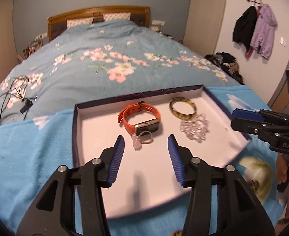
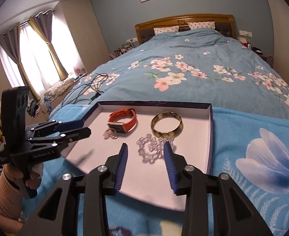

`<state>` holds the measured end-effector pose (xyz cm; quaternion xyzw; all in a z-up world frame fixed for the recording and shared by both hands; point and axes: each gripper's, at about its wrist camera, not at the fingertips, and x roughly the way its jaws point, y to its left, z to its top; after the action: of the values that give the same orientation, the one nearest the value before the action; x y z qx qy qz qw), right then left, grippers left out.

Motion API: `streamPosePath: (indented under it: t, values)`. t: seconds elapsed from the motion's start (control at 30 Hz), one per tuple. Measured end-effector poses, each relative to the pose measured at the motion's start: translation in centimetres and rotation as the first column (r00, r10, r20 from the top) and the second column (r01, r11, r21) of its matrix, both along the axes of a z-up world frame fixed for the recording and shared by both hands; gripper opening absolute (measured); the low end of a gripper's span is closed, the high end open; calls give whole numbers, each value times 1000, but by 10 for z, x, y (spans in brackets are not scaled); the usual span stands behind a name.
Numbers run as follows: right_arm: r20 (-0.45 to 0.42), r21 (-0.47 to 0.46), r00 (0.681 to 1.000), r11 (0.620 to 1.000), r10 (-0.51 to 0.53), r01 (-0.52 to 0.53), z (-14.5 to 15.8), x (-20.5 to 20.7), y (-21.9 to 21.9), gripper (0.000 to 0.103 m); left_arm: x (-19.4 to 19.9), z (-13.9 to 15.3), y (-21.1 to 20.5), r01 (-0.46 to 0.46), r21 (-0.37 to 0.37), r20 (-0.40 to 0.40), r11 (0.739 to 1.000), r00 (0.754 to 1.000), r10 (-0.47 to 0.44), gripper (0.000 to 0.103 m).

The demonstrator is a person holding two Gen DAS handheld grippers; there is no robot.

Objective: Organize jewelry
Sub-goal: 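Grasp the purple beaded bracelet with the right tool while the left tool withdraws from the box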

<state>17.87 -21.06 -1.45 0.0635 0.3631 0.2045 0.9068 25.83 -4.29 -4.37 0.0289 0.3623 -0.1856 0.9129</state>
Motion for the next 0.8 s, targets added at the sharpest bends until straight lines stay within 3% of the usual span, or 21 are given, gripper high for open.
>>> streamPosePath:
  t: [0.23,0.53,0.8]
  values:
    - [2,-22,999,998,50,-50,3,-49,-8,36,-62,19,26,14,-29,58,999,998,-13,48]
    - [-75,-82,997,996,34,-40,-24,-98,-18,36,-117,1,50,19,-5,36,1000,999,-19,49]
    - [-125,-73,992,997,29,-38,-40,-113,-16,35,-134,-13,46,36,-19,15,999,999,-36,50]
